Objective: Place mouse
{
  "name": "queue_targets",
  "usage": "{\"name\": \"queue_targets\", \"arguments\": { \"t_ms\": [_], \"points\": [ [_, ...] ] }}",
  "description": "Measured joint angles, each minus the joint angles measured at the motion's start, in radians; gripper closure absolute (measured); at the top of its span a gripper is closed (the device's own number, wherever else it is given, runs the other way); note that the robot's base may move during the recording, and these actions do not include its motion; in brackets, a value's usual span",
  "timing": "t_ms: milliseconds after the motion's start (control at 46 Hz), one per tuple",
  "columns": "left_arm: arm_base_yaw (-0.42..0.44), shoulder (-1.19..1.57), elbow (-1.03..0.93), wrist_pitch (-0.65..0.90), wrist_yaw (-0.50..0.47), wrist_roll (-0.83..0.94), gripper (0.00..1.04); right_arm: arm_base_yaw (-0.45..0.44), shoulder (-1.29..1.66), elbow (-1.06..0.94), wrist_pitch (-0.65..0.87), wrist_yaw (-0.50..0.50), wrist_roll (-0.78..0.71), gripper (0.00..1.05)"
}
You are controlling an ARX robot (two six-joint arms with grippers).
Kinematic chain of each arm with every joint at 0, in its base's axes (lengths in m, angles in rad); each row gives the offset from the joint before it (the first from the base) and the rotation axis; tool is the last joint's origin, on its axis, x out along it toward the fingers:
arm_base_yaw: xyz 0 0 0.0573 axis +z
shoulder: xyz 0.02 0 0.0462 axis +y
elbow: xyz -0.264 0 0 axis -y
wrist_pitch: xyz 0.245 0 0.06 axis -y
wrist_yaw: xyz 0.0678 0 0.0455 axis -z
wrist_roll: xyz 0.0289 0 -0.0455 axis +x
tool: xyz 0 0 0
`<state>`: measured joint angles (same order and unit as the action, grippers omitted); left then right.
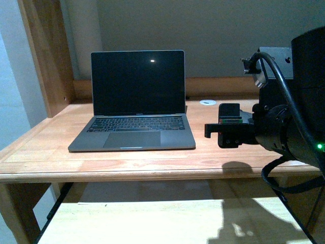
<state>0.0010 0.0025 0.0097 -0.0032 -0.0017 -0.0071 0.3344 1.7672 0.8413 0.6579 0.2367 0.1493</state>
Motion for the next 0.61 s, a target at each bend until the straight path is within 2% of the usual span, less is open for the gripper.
{"name": "queue_targets", "arguments": {
  "t_ms": [261,609],
  "points": [
    [0.0,0.0,0.0,0.0,0.0,0.0,0.07,-0.007,0.019,0.016,0.005,-0.002,-0.005,0.42],
    [0.0,0.0,0.0,0.0,0.0,0.0,0.07,-0.133,0.318,0.326,-0.09,-0.01,-0.007,0.42]
  ]
}}
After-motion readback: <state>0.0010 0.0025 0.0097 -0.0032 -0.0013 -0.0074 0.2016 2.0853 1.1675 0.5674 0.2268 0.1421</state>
